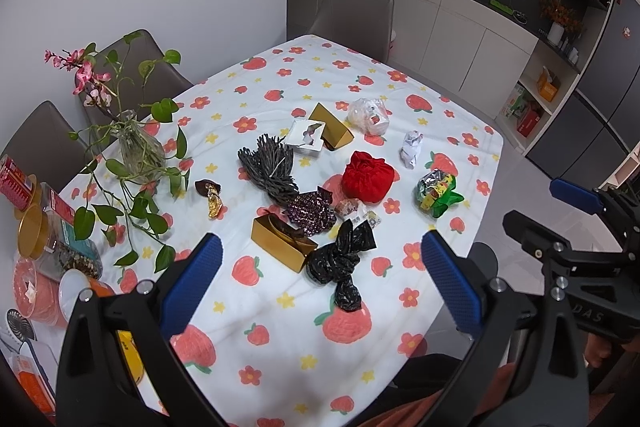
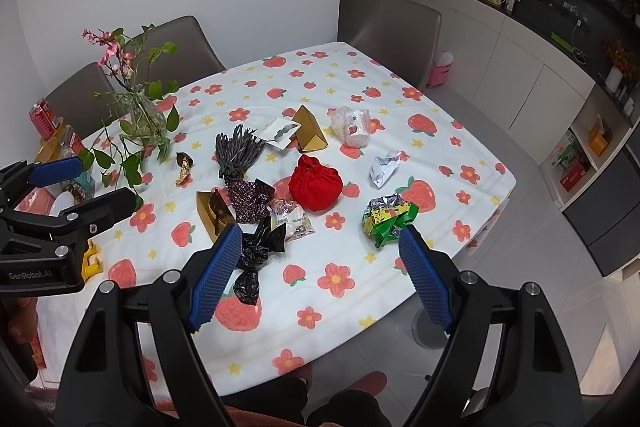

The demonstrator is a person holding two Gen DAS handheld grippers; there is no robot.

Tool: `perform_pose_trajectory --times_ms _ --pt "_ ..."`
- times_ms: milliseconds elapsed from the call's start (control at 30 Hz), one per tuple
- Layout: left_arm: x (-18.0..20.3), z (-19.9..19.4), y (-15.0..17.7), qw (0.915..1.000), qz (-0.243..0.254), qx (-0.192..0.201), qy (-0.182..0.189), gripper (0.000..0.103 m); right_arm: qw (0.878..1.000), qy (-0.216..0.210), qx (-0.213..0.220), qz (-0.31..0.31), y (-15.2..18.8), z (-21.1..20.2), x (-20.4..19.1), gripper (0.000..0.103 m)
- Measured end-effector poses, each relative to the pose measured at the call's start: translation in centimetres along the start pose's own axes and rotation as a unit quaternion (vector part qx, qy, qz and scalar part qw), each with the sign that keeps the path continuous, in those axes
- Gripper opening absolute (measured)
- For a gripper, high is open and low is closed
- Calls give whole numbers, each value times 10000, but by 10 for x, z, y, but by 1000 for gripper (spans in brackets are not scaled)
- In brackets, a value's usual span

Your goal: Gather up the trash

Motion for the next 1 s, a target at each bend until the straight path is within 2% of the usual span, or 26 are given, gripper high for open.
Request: perform_pose_trajectory --times_ms 1000 --pt "0 1 2 10000 4 -20 2 99 10000 -6 -31 1 3 2 0 78"
Point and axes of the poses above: each gripper's, at about its wrist camera, not at the fingertips, and z roughly the way its jaws point, x to its right, y to its underside, the point moved 7 cm from there along z, roughly the way its jaws point, and after that the axes turned 9 degrees about -x, right-handed, at the moved point
